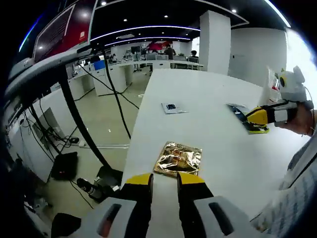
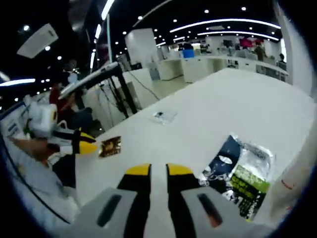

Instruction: Arrange the skincare products in the storage area until every visible bottle or jar stands upright without overlapping.

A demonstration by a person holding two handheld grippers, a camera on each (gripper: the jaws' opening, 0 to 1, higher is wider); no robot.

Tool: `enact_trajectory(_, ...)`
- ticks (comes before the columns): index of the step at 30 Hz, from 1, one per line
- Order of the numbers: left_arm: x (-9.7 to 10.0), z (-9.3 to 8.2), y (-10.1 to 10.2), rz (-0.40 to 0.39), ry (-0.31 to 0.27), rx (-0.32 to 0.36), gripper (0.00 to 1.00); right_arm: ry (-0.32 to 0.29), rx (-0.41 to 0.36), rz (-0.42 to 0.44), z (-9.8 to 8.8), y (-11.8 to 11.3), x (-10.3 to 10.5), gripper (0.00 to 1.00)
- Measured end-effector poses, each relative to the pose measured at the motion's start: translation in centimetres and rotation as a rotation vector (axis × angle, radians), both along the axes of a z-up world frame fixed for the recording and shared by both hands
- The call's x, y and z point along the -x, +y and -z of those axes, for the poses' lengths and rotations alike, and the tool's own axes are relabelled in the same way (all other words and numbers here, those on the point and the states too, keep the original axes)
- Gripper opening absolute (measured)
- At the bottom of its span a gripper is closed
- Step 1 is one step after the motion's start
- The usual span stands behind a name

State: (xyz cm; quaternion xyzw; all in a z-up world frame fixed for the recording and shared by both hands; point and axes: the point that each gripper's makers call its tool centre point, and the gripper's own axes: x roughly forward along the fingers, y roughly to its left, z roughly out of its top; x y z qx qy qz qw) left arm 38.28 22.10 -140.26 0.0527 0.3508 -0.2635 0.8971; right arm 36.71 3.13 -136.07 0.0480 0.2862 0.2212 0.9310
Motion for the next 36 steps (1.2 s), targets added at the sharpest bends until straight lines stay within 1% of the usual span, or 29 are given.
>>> enact_trajectory(1,0.1,0.1,-0.1,0.005,0.011,0.007,0.19,0.0,-0.001,-0.029,0.0,0.8,-0.1,0.11)
enact_trajectory(2,0.5,0.1,-0.4,0.011,0.03,0.018,0.19,0.006,-0.017,-0.075,0.0,2.3,-0.4,0.11)
enact_trajectory(4,0.7,0.2,-0.6,0.018,0.04,0.025,0.18,0.045,-0.049,-0.145,0.4,4.6,-0.4,0.11)
enact_trajectory(5,0.8,0.3,-0.7,0.019,0.043,0.029,0.18,0.076,-0.055,-0.166,0.7,5.6,-0.5,0.11)
enact_trajectory(7,0.9,0.5,-0.9,0.024,0.047,0.034,0.18,0.057,-0.004,-0.234,1.1,8.0,-1.5,0.1)
enact_trajectory(9,0.8,0.5,-1.0,0.025,0.039,0.038,0.18,0.065,-0.014,-0.247,1.2,8.9,-1.7,0.1)
enact_trajectory(10,0.8,0.5,-1.1,0.026,0.04,0.037,0.18,0.078,-0.025,-0.258,1.3,9.4,-1.8,0.1)
enact_trajectory(11,0.7,0.5,-1.2,0.027,0.044,0.042,0.18,0.105,-0.027,-0.284,1.7,10.0,-1.9,0.1)
enact_trajectory(14,0.9,0.5,-1.5,0.025,0.058,0.061,0.18,0.113,-0.009,-0.291,2.1,10.3,-2.5,0.1)
enact_trajectory(17,1.0,0.6,-1.7,0.032,0.057,0.058,0.18,0.146,-0.023,-0.278,2.5,10.4,-3.0,0.1)
enact_trajectory(19,1.0,0.6,-1.7,0.036,0.061,0.056,0.18,0.156,-0.024,-0.279,2.7,10.6,-3.2,0.1)
enact_trajectory(24,1.0,0.6,-1.9,0.049,0.076,0.058,0.18,0.193,-0.008,-0.279,3.5,10.7,-3.4,0.1)
enact_trajectory(27,1.1,0.6,-2.1,0.058,0.086,0.058,0.18,0.222,-0.014,-0.271,3.8,10.8,-3.2,0.09)
enact_trajectory(28,0.9,0.5,-2.1,0.064,0.087,0.059,0.18,0.239,-0.005,-0.272,4.1,10.8,-3.0,0.08)
enact_trajectory(31,0.8,0.4,-2.2,0.075,0.091,0.055,0.18,0.24,-0.011,-0.277,4.0,11.0,-2.8,0.07)
enact_trajectory(35,0.4,0.4,-2.4,0.084,0.099,0.055,0.18,0.274,-0.03,-0.289,3.9,11.3,-1.7,0.07)
enact_trajectory(36,0.2,0.4,-2.5,0.088,0.098,0.056,0.18,0.274,-0.032,-0.289,3.9,11.3,-1.6,0.07)
